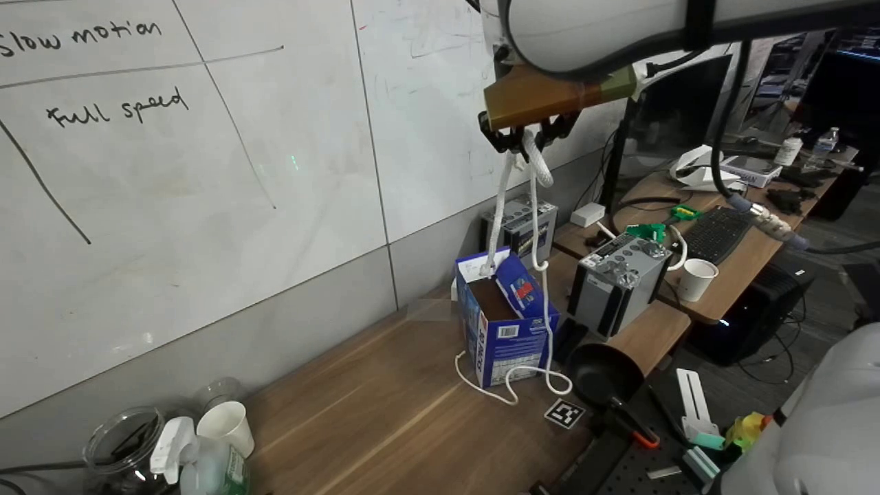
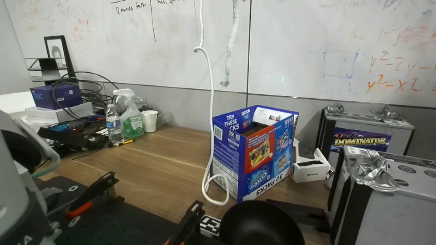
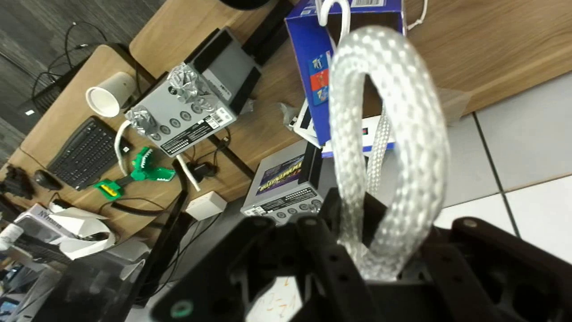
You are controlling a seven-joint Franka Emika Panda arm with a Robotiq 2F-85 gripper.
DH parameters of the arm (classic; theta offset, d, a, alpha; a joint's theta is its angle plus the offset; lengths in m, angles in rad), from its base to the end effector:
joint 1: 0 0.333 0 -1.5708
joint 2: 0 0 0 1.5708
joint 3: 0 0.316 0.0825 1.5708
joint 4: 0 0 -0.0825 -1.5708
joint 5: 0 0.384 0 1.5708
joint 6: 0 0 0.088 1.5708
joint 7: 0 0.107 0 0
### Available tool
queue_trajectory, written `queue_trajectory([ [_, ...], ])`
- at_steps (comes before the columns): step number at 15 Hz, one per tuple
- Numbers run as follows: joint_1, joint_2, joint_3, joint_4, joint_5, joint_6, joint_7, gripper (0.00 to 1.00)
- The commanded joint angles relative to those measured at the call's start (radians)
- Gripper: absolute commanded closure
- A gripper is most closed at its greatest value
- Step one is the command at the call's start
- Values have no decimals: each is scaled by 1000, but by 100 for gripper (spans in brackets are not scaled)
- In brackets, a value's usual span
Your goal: Place the white ropes inside the blue box
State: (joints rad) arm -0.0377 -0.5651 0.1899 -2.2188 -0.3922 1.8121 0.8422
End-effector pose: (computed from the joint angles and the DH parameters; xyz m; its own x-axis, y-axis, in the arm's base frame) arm 0.3940 0.0448 0.6075 0.7502 -0.4994 0.4333 -0.6263 -0.7469 0.2235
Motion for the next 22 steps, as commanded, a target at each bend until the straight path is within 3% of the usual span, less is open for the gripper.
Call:
queue_trajectory([
  [1,-39,54,9,27,-49,5,12,93],
  [11,-60,325,-58,34,-139,115,14,93],
  [22,-44,529,-176,72,-68,267,-108,93],
])
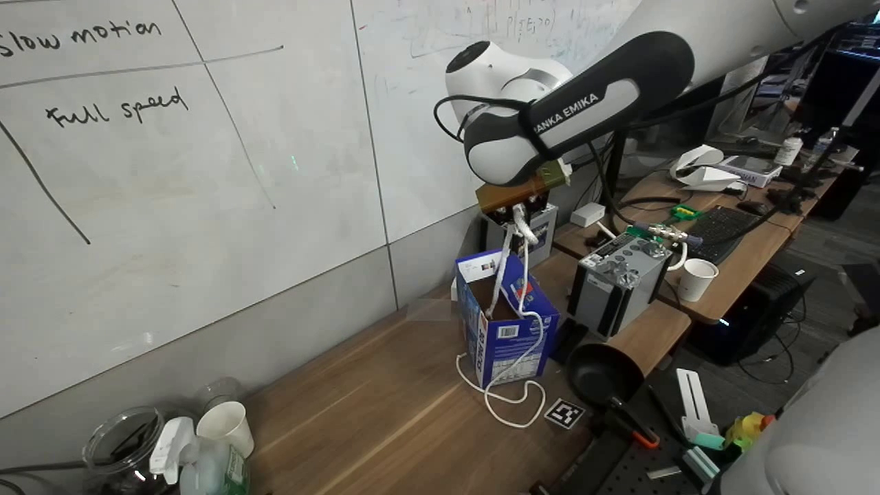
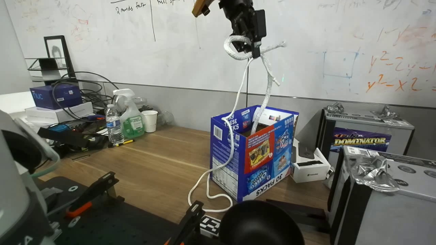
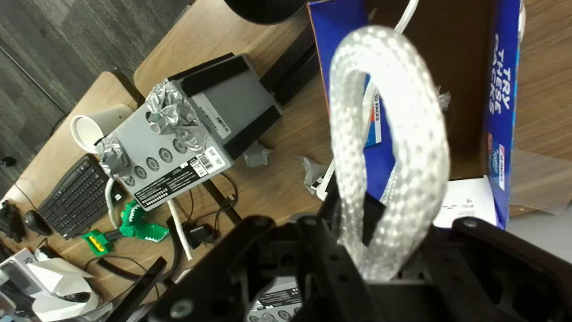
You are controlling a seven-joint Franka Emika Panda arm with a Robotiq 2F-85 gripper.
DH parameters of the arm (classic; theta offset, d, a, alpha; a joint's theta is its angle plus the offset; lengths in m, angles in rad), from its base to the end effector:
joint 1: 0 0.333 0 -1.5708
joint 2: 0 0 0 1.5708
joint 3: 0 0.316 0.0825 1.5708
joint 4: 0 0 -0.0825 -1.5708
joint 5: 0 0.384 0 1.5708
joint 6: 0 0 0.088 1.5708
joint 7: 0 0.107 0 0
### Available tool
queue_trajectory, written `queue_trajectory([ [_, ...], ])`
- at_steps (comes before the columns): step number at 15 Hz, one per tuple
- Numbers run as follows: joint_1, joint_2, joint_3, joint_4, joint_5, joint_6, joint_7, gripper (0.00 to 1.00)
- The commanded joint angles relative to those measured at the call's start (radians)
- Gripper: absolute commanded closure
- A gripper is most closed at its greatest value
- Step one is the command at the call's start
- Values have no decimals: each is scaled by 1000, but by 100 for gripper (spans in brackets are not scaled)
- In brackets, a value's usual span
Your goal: Place the white ropes inside the blue box
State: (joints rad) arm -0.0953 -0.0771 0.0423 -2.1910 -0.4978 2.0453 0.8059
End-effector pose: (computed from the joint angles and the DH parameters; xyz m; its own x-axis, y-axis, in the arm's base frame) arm 0.5111 -0.0532 0.4196 0.8222 -0.5265 0.2161 -0.5680 -0.7355 0.3693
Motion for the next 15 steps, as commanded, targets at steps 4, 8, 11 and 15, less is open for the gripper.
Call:
queue_trajectory([
  [4,18,84,-46,69,112,74,-174,93],
  [8,16,113,-60,85,240,80,-303,93],
  [11,12,133,-72,96,328,69,-388,93],
  [15,11,151,-86,104,390,59,-455,93],
])
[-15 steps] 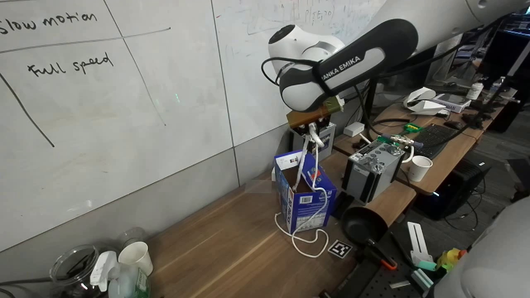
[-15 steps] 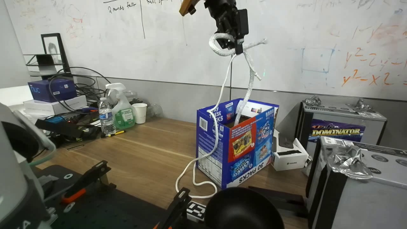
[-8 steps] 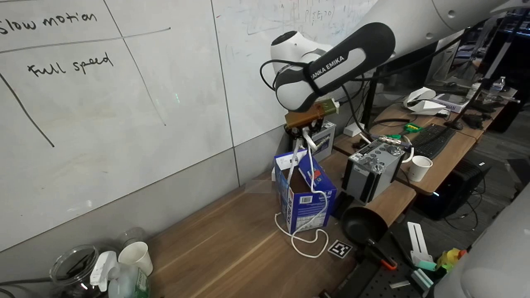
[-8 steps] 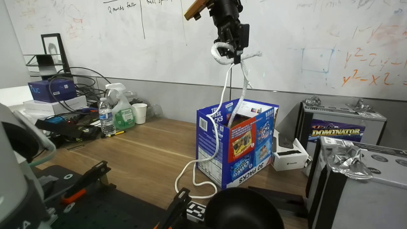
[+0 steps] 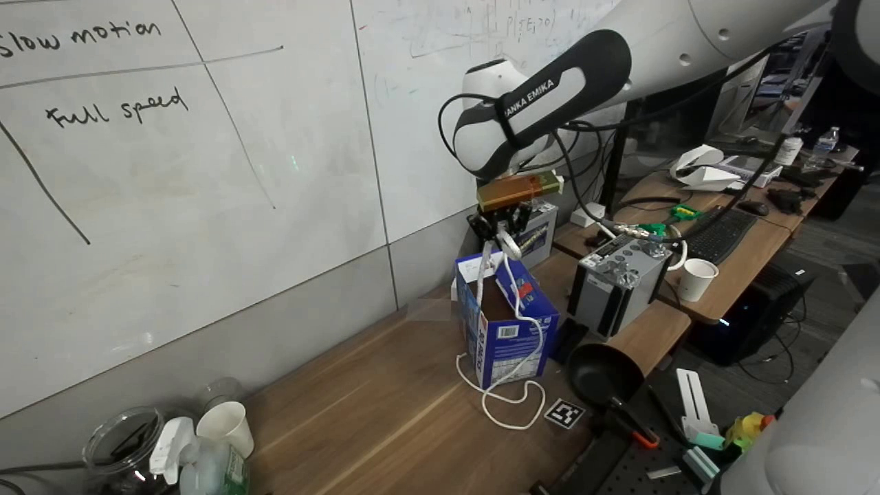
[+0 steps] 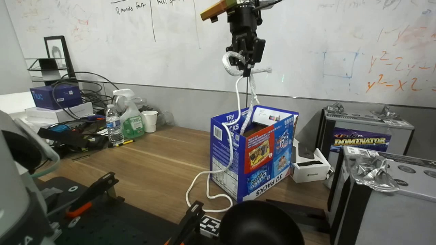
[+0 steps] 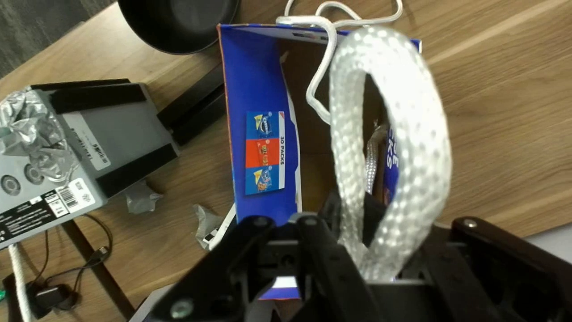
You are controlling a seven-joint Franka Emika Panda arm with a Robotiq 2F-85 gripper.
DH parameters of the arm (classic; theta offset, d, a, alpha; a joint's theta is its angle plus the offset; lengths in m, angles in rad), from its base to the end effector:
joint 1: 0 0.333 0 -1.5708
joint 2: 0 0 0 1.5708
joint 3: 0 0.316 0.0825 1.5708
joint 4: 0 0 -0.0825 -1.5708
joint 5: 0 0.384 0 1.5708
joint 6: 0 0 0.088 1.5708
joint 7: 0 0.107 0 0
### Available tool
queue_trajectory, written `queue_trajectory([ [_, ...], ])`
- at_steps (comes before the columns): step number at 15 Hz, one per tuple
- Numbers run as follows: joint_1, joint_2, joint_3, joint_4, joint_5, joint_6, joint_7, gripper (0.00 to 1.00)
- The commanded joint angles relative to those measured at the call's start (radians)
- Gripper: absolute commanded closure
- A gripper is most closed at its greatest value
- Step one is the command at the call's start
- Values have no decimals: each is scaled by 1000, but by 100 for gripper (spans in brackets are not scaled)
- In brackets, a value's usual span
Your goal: Place the white ropes inside the blue box
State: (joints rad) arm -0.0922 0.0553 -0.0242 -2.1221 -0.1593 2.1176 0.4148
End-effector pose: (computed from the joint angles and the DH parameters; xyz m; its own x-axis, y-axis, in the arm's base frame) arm 0.5396 -0.0703 0.3813 0.9027 -0.4301 -0.0067 -0.4246 -0.8934 0.1468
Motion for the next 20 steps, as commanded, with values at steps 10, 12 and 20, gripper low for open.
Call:
queue_trajectory([
  [10,15,5,-27,24,73,-46,-84,12],
  [12,22,-8,-22,16,77,-84,-82,1],
  [20,86,-155,27,-124,161,-247,-117,0],
])
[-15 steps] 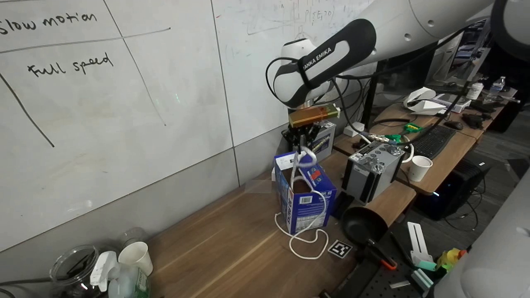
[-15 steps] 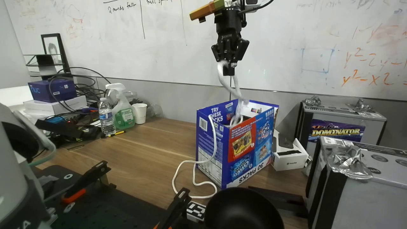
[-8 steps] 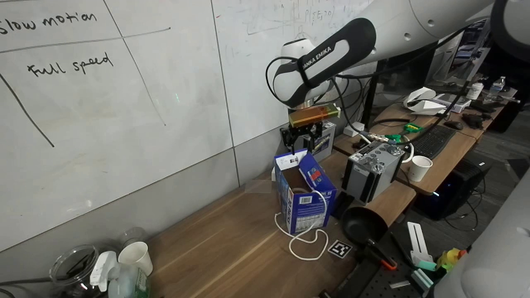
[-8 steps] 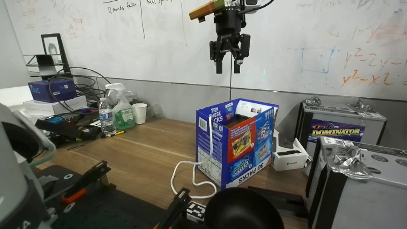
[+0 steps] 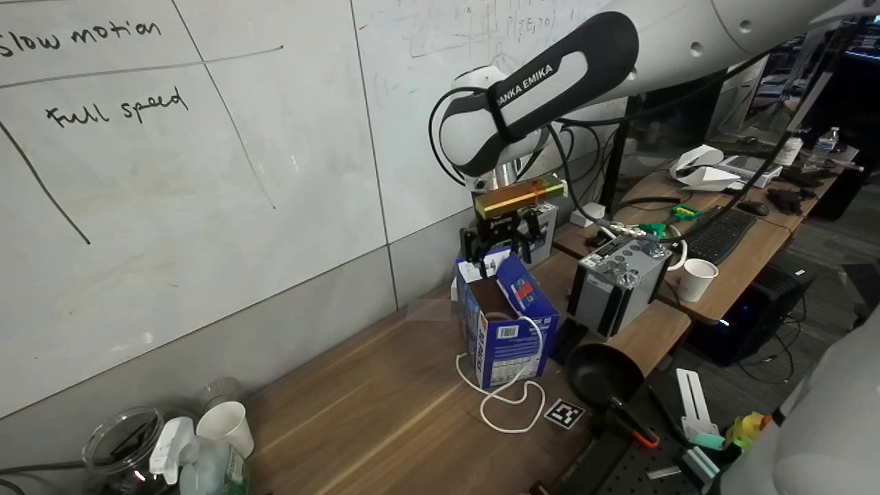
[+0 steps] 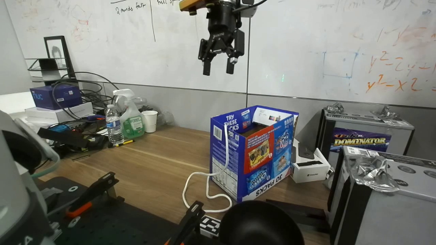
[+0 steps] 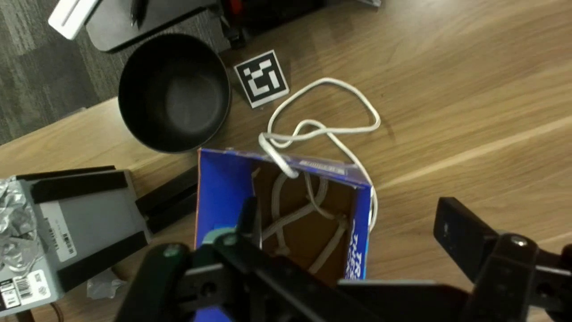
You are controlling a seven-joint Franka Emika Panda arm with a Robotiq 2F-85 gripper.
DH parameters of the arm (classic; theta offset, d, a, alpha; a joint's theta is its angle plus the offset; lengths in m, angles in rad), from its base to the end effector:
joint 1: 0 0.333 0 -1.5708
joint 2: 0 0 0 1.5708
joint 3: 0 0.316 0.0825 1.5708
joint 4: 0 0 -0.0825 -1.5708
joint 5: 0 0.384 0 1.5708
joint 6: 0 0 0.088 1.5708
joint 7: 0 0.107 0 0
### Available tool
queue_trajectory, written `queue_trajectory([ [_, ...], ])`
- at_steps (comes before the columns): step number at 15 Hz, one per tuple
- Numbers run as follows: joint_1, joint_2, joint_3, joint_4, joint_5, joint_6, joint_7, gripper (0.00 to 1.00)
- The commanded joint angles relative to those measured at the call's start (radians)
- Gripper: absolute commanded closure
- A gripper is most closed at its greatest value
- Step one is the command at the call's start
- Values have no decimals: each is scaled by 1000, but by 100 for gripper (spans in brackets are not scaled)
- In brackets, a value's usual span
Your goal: Place the white ropes inside the blue box
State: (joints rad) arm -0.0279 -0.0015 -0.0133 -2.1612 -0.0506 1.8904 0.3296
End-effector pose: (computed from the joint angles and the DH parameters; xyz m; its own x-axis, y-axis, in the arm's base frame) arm 0.5030 -0.0245 0.3780 0.9075 -0.3459 -0.2384 -0.3242 -0.9375 0.1260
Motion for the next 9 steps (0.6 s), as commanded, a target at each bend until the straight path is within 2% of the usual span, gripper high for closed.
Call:
queue_trajectory([
  [1,30,-120,24,-112,68,-14,-35,0],
  [3,47,-160,40,-186,101,24,-46,0],
  [5,62,-184,61,-265,86,99,-40,0],
  [9,79,-153,93,-409,68,334,-24,0],
])
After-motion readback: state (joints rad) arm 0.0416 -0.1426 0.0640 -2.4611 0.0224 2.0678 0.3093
